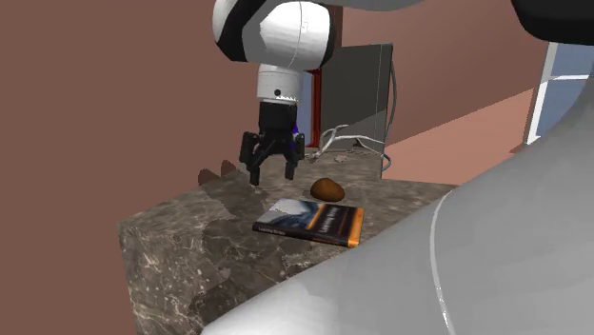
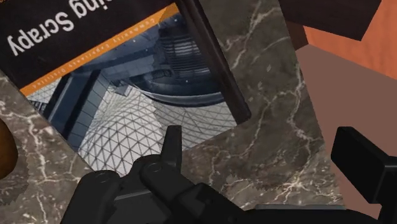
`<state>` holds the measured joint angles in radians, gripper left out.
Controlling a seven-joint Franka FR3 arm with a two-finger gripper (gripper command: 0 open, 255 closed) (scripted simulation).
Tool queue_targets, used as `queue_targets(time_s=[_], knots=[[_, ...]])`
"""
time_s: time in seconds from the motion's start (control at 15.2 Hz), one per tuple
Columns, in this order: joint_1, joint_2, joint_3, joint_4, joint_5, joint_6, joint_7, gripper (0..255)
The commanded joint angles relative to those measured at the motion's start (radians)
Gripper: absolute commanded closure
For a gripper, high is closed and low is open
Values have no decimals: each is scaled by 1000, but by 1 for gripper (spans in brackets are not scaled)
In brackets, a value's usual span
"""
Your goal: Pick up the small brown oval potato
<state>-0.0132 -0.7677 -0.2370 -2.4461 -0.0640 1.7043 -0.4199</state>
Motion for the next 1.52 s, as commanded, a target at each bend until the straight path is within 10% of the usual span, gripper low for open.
queue_targets(time_s=[0.0,0.66,1.12,1.45], knots=[[-7,10,-62,-6,-28,38,-86,0],[54,226,-381,120,-40,217,-498,0],[197,487,-659,312,136,285,-853,0],[203,512,-678,263,157,348,-882,0]])
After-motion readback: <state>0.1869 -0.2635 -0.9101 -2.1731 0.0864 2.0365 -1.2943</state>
